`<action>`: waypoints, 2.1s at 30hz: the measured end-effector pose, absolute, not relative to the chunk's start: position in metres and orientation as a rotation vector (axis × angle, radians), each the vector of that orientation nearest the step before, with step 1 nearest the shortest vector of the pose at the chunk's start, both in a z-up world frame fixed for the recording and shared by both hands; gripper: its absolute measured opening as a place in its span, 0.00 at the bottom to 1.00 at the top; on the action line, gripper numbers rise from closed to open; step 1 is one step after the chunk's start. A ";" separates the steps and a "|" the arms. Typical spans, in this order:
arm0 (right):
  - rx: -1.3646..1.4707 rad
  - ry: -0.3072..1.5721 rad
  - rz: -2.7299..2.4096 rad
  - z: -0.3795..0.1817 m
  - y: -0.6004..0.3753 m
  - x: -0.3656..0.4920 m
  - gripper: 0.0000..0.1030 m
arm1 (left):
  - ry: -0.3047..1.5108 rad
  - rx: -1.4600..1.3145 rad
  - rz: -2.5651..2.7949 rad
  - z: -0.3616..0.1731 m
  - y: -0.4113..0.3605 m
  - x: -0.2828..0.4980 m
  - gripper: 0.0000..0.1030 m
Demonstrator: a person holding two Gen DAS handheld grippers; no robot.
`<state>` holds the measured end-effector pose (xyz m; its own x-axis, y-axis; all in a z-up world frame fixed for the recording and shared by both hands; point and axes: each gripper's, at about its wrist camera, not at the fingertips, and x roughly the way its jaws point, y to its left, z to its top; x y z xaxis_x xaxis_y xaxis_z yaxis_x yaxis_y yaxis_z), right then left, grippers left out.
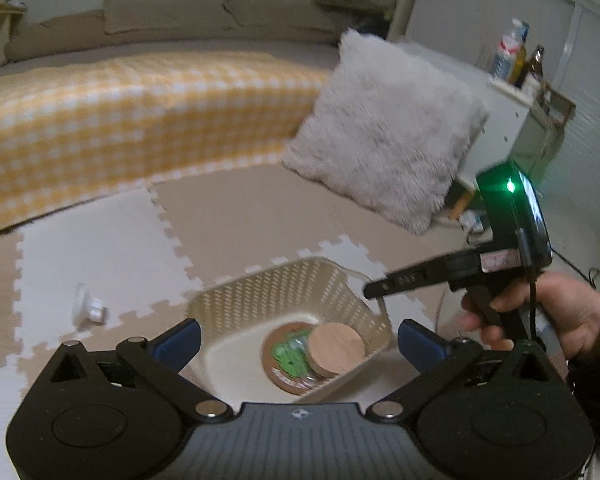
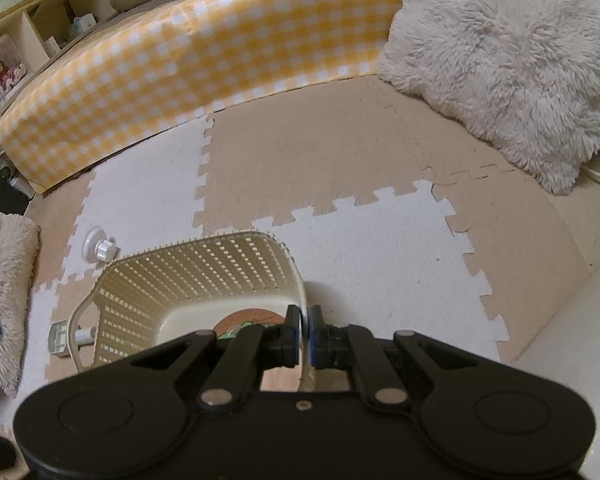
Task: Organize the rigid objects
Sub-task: 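Move the left gripper back to the white USB charger and grasp it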
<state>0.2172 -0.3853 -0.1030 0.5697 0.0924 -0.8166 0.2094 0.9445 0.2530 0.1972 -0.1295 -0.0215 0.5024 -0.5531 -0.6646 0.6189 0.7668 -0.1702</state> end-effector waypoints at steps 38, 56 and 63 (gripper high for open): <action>0.329 0.989 -0.078 -0.106 -0.383 0.217 0.05 | 1.155 0.680 -0.661 -0.142 0.029 0.227 1.00; 0.318 0.995 -0.079 -0.105 -0.380 0.218 0.05 | 1.188 0.807 -0.666 -0.177 -0.001 0.226 1.00; 0.316 0.997 -0.078 -0.106 -0.380 0.218 0.05 | 1.298 0.587 -0.705 -0.174 -0.010 0.229 1.00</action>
<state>0.2183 -0.3802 -0.1057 0.5441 0.0791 -0.8353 0.2079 0.9518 0.2255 0.2293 -0.0100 -0.1736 0.1198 -0.1364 -0.9834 0.7507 0.6607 -0.0002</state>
